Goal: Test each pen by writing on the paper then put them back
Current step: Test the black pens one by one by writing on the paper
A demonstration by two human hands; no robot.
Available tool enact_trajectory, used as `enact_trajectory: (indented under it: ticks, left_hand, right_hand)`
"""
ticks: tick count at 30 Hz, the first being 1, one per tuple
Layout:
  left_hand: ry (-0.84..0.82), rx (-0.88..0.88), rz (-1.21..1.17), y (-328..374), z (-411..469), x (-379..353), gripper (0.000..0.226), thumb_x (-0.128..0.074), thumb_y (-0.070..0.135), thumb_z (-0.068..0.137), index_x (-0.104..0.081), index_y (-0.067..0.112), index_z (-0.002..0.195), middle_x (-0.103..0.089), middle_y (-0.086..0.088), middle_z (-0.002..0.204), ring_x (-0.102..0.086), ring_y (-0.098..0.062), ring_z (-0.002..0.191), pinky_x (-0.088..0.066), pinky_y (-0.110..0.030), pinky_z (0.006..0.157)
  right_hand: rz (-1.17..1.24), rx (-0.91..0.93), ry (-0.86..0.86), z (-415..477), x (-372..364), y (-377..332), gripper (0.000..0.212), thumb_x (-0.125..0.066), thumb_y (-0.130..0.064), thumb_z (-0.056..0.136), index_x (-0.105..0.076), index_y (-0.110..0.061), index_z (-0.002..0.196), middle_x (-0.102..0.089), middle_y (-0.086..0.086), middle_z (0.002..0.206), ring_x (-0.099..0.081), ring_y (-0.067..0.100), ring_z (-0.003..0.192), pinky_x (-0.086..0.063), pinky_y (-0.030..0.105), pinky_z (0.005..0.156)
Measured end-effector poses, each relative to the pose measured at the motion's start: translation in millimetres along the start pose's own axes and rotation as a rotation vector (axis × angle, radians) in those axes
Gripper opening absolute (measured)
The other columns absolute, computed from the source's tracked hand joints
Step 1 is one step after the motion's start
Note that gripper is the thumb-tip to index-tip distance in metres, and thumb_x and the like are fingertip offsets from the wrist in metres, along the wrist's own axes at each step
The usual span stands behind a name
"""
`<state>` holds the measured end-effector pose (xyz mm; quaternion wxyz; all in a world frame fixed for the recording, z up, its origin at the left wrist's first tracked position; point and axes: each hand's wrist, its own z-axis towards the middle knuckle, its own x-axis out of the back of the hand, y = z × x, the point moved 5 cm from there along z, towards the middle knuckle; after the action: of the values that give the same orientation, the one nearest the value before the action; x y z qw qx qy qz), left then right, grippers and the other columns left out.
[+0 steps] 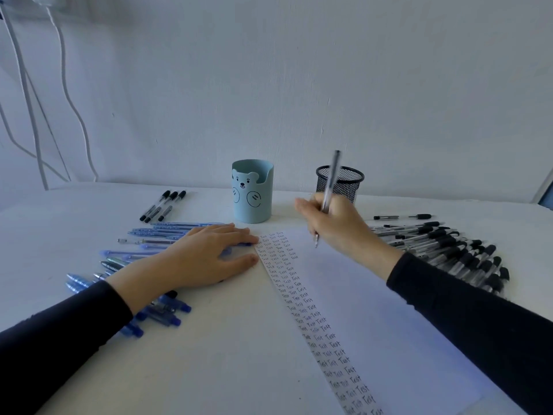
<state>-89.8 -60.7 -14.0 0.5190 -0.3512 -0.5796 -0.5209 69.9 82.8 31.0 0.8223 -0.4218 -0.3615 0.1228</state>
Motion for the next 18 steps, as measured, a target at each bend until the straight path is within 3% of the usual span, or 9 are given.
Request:
enact_trajectory:
  ticks: [2,4,7,10,11,14,18]
  left_hand:
    - [0.001,0.002,0.002,0.1,0.3,0.0,0.078,-0.020,0.085,0.069,-0.041,0.052,0.137,-0.034,0.025,0.150,-0.022,0.001,0.142,-0.014,-0.035,0.121]
    - [-0.003,-0.003,0.001,-0.4,0.3,-0.2,0.081,-0.019,0.089,0.067,-0.040,0.053,0.136,-0.034,0.025,0.150,-0.022,0.000,0.142,-0.014,-0.036,0.121]
    - [0.006,-0.015,-0.001,-1.9,0.8,-0.1,0.092,-0.013,0.097,0.061,-0.041,0.052,0.136,-0.035,0.025,0.149,-0.024,0.000,0.142,-0.017,-0.038,0.121]
    - [0.020,-0.015,-0.001,-1.7,0.6,0.3,0.078,-0.021,0.088,0.070,-0.042,0.051,0.136,-0.037,0.024,0.149,-0.027,0.000,0.141,-0.018,-0.038,0.120]
    - [0.017,-0.013,-0.001,-1.3,0.4,0.2,0.077,-0.022,0.086,0.071,-0.042,0.051,0.136,-0.037,0.024,0.149,-0.026,0.000,0.141,-0.018,-0.037,0.120]
    - [-0.001,0.002,-0.001,-0.4,-0.3,0.5,0.077,-0.021,0.085,0.070,-0.041,0.052,0.136,-0.035,0.025,0.149,-0.024,0.000,0.142,-0.015,-0.036,0.121]
    - [0.002,-0.006,-0.006,-1.9,-0.1,-0.2,0.084,-0.018,0.093,0.064,-0.041,0.054,0.135,-0.035,0.026,0.149,-0.023,0.001,0.141,-0.014,-0.033,0.121]
  right_hand:
    - [-0.008,0.006,-0.090,1.6,7.8,-9.8,0.033,-0.050,-0.048,0.098,-0.053,-0.015,0.097,-0.051,-0.004,0.045,-0.047,0.011,0.044,-0.043,0.025,0.053]
    - [-0.078,0.052,-0.158,1.2,13.0,-14.6,0.036,-0.037,-0.049,0.102,-0.050,-0.018,0.117,-0.052,-0.001,0.044,-0.047,0.012,0.042,-0.043,0.027,0.054]
    - [-0.283,0.234,-0.140,-3.8,21.3,-16.8,0.031,-0.038,-0.038,0.104,-0.055,-0.021,0.123,-0.064,-0.002,0.064,-0.048,0.007,0.049,-0.043,0.030,0.056]
    - [-0.501,0.429,-0.226,-14.6,13.9,-5.4,0.033,-0.047,-0.020,0.103,-0.058,-0.017,0.133,-0.054,-0.019,0.084,-0.049,-0.005,0.073,-0.037,0.013,0.071]
    - [-0.564,0.462,-0.261,-18.3,9.1,1.7,0.037,-0.049,-0.020,0.102,-0.055,-0.018,0.138,-0.051,-0.018,0.088,-0.048,-0.004,0.079,-0.035,0.011,0.075]
    - [-0.645,0.442,-0.379,-26.1,-3.4,20.2,0.042,-0.049,-0.023,0.102,-0.049,-0.022,0.144,-0.053,0.001,0.116,-0.045,0.011,0.104,-0.038,0.023,0.091]
    - [-0.836,0.365,-0.471,-31.3,-14.3,28.2,0.046,-0.037,-0.032,0.105,-0.037,-0.025,0.150,-0.036,-0.003,0.149,-0.029,0.016,0.127,-0.024,0.031,0.112]
